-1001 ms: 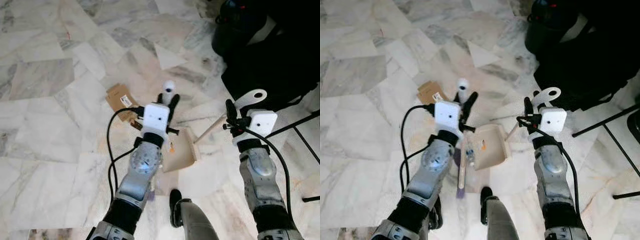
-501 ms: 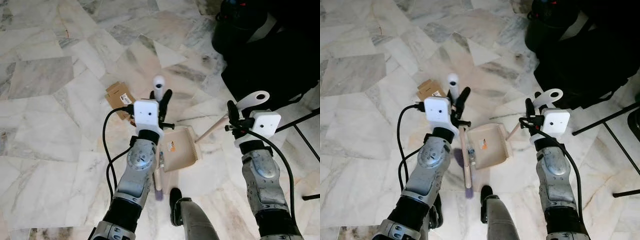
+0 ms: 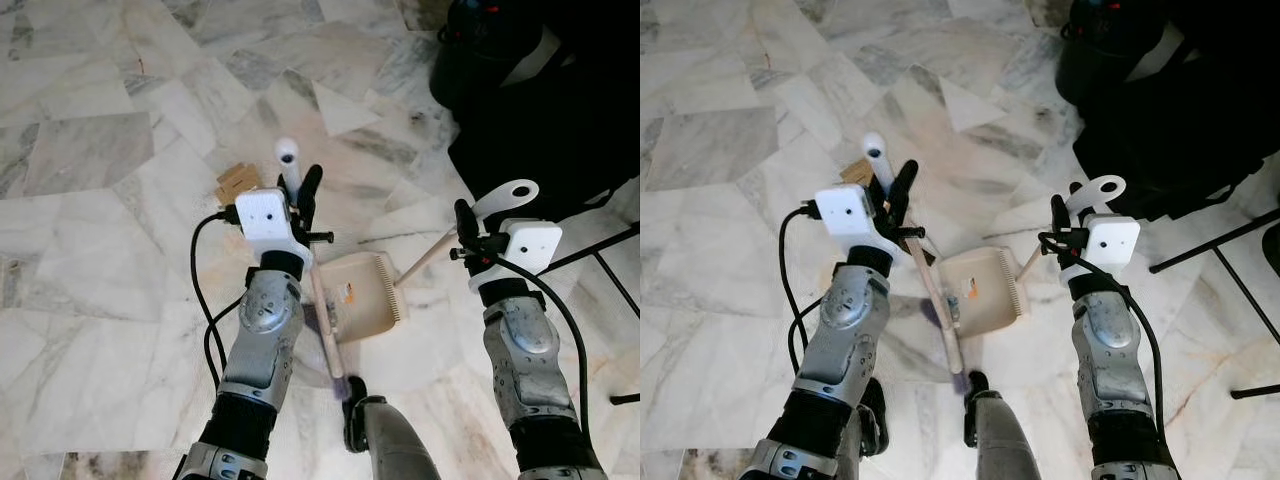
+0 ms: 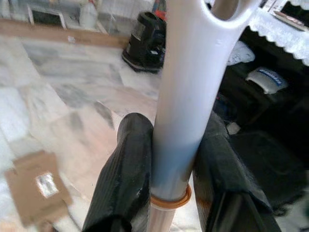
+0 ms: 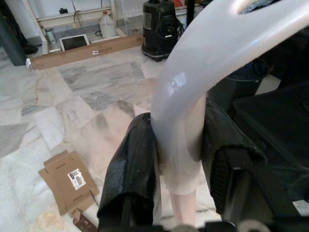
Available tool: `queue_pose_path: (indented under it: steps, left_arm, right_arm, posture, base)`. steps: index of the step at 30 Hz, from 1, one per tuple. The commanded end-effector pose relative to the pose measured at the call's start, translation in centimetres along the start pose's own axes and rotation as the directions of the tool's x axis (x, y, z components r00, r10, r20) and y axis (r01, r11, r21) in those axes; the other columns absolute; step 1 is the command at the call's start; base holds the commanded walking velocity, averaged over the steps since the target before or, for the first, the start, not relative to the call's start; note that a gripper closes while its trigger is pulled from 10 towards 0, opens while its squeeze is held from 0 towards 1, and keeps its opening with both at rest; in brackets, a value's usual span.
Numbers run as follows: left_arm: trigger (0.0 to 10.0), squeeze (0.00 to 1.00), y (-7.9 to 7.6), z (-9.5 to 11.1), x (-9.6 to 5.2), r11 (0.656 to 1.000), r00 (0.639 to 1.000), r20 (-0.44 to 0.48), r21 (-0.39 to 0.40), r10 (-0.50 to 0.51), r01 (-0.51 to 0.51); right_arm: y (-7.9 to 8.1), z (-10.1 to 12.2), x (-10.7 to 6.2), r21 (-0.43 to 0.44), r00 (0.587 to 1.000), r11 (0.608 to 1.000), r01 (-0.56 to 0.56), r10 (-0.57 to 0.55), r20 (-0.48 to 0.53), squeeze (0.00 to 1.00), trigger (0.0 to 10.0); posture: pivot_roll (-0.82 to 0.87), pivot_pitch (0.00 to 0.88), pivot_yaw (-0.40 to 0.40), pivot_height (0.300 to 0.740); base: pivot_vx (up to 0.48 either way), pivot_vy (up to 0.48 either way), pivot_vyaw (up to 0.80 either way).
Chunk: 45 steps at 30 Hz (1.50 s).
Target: Sweep floor
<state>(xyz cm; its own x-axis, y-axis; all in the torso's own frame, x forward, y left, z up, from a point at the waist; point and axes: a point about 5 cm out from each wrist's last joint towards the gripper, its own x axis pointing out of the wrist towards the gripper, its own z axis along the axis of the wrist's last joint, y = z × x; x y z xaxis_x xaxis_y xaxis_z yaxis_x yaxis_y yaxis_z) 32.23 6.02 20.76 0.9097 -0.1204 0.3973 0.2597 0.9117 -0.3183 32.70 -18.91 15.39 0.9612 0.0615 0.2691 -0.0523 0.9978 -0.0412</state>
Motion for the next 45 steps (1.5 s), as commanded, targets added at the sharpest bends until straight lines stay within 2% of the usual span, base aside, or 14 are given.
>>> queue_pose_path:
  steps: [1, 8, 12, 15, 18, 21, 24, 25, 28, 35, 38, 41, 44, 45]
  left_arm:
    - [10.0, 0.0, -5.8, 1.8, 1.2, 0.957, 0.99, 0.07, -0.258, -0.119, 0.133]
    - [10.0, 0.0, -5.4, 1.9, 1.3, 0.955, 0.987, 0.069, -0.252, -0.142, 0.155]
    - [10.0, 0.0, -4.8, 3.0, 1.4, 0.972, 0.975, 0.101, -0.102, -0.2, 0.21]
    - [10.0, 0.0, -4.4, 3.5, 1.7, 0.972, 0.969, 0.11, -0.062, -0.221, 0.228]
    - [10.0, 0.0, -3.6, 5.6, 2.4, 0.963, 0.951, 0.157, 0.017, -0.267, 0.267]
    - [10.0, 0.0, -2.9, 6.4, 2.9, 0.956, 0.94, 0.174, 0.07, -0.292, 0.284]
    - [10.0, 0.0, -2.1, 7.3, 3.3, 0.949, 0.932, 0.195, 0.139, -0.306, 0.283]
    - [10.0, 0.0, -1.5, 8.2, 3.4, 0.941, 0.925, 0.214, 0.201, -0.314, 0.273]
    - [10.0, 0.0, -0.8, 8.6, 3.6, 0.938, 0.926, 0.222, 0.233, -0.307, 0.255]
    - [10.0, 0.0, 1.8, 9.2, 2.7, 0.902, 0.937, 0.208, 0.39, -0.281, 0.184]
    - [10.0, 0.0, 2.4, 9.4, 2.5, 0.891, 0.94, 0.204, 0.421, -0.274, 0.168]
    - [10.0, 0.0, 3.9, 10.2, 2.4, 0.859, 0.945, 0.216, 0.501, -0.247, 0.11]
    - [10.0, 0.0, 4.4, 10.2, 2.3, 0.842, 0.947, 0.214, 0.532, -0.24, 0.093]
    - [10.0, 0.0, 5.2, 9.7, 1.9, 0.822, 0.957, 0.198, 0.566, -0.212, 0.065]
  right_arm:
    - [0.8, -2.0, -0.8, 0.057, 0.996, 0.998, -0.014, 0.019, -0.085, 0.0, 10.0]
    - [1.2, -2.0, 0.0, 0.071, 0.997, 0.997, -0.011, 0.017, -0.079, 0.0, 10.0]
    - [1.3, -1.7, 0.8, 0.076, 0.998, 0.997, 0.004, 0.001, -0.063, 0.0, 10.0]
    - [1.2, -1.7, 1.3, 0.068, 0.997, 0.998, 0.017, -0.012, -0.07, 0.0, 10.0]
    - [1.0, -1.1, 2.1, 0.085, 0.998, 0.995, 0.05, -0.046, -0.052, 0.0, 10.0]
    - [1.1, -1.2, 2.7, 0.091, 0.997, 0.994, 0.065, -0.06, -0.056, 0.0, 10.0]
    - [1.2, -1.2, 3.1, 0.099, 0.995, 0.991, 0.087, -0.082, -0.054, 0.0, 10.0]
    - [1.3, -1.0, 3.4, 0.115, 0.993, 0.987, 0.11, -0.105, -0.05, 0.0, 10.0]
    - [1.6, -1.0, 3.8, 0.125, 0.993, 0.985, 0.116, -0.11, -0.053, 0.0, 10.0]
    - [2.1, -0.8, 4.4, 0.127, 0.99, 0.982, 0.142, -0.138, -0.04, 0.0, 10.0]
    - [2.1, -0.9, 4.3, 0.122, 0.989, 0.981, 0.148, -0.144, -0.039, 0.0, 10.0]
    - [2.1, -1.1, 4.1, 0.125, 0.987, 0.979, 0.162, -0.159, -0.036, 0.0, 10.0]
    - [2.3, -1.2, 4.0, 0.126, 0.987, 0.979, 0.161, -0.158, -0.036, 0.0, 10.0]
    - [2.5, -1.1, 3.9, 0.151, 0.986, 0.975, 0.165, -0.163, -0.029, 0.0, 10.0]
  posture:
    - [-0.09, 0.453, -0.01, 0.74]
    - [-0.08, 0.4, 0.003, 0.74]
    - [-0.07, 0.344, 0.007, 0.74]
    - [-0.07, 0.299, 0.009, 0.74]
    - [-0.06, 0.246, 0.011, 0.74]
    - [-0.05, 0.21, 0.01, 0.74]
    - [-0.04, 0.16, 0.005, 0.74]
    - [-0.04, 0.138, 0.004, 0.74]
    - [-0.03, 0.118, 0.001, 0.74]
    - [-0.03, 0.046, -0.005, 0.74]
    - [-0.03, 0.034, -0.003, 0.74]
    - [-0.02, 0.023, -0.002, 0.74]
    - [-0.03, 0.017, -0.002, 0.74]
    - [-0.04, 0.012, 0.008, 0.74]
  base:
    - [0.0, 0.0, 0.0]
    - [0.0, 0.0, 0.0]
    - [0.0, 0.0, 0.0]
    - [0.0, 0.0, 0.0]
    - [0.0, 0.0, 0.0]
    - [0.0, 0.0, 0.0]
    - [0.0, 0.0, 0.0]
    - [0.0, 0.0, 0.0]
    - [0.0, 0.0, 0.0]
    - [0.0, 0.0, 0.0]
    - [0.0, 0.0, 0.0]
    - [0.0, 0.0, 0.0]
    - [0.0, 0.0, 0.0]
    - [0.0, 0.0, 0.0]
